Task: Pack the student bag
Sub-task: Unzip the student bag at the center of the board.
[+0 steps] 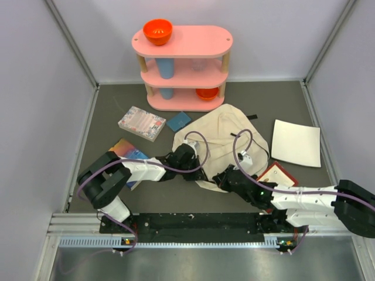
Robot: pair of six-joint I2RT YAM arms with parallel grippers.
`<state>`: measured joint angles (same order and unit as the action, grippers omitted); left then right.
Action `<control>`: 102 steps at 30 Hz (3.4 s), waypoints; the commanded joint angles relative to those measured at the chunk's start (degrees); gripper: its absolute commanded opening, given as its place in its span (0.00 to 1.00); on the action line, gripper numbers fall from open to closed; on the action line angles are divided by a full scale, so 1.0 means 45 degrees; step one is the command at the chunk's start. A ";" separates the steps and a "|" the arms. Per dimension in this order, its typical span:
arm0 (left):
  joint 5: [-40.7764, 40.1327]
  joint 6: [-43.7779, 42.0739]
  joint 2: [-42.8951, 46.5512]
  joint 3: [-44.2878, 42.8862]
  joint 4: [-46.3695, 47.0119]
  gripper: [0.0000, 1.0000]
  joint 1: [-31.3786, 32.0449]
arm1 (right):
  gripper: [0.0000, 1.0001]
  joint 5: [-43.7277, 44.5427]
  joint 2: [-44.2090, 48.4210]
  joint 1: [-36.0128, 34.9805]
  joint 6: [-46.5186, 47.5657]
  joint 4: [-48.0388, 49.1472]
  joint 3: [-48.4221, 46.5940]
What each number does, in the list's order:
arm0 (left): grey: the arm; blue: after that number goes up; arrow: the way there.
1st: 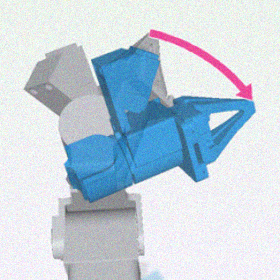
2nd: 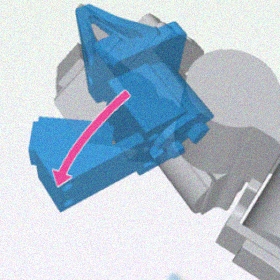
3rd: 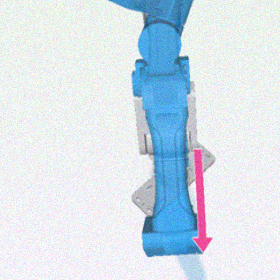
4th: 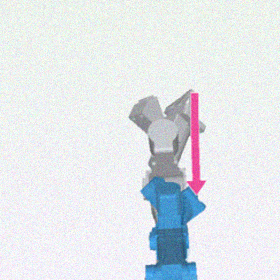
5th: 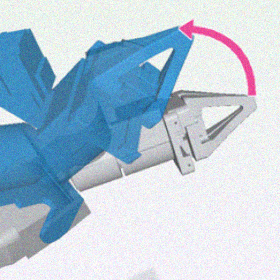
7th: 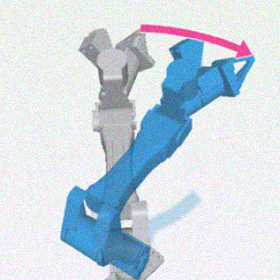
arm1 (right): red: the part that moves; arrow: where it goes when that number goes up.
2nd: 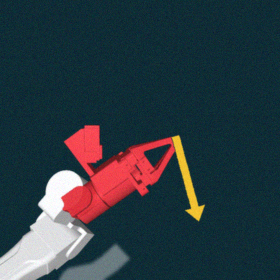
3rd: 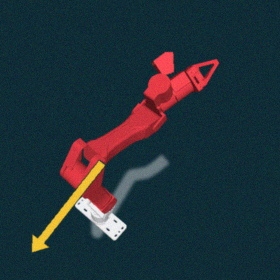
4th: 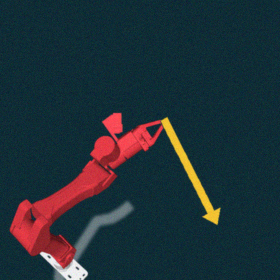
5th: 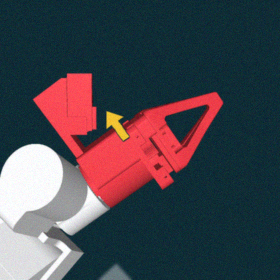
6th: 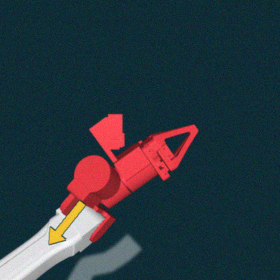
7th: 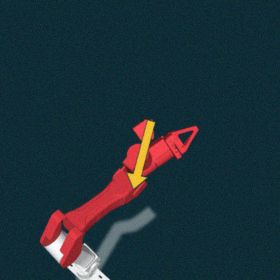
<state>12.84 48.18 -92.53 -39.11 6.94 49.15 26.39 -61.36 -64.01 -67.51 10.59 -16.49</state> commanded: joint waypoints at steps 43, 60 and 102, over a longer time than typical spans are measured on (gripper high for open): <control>-0.1782 -0.3811 0.8644 0.1856 -0.2988 0.65 -0.2913 | 0.00 -0.0376 0.4301 0.1216 0.2052 -0.1554 0.0148; 0.0566 -0.8479 0.4785 -0.0567 -0.1195 0.99 0.0659 | 0.00 -0.0553 0.4261 0.1216 0.2150 -0.1571 0.0051; -0.2324 -0.7115 0.5521 0.3007 0.0801 0.00 0.1501 | 0.00 0.0913 0.6468 0.2348 0.1778 -0.4033 0.0383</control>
<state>7.88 14.41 -72.16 -28.88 11.55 55.99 27.55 -33.12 -55.59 -60.20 -7.31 -13.54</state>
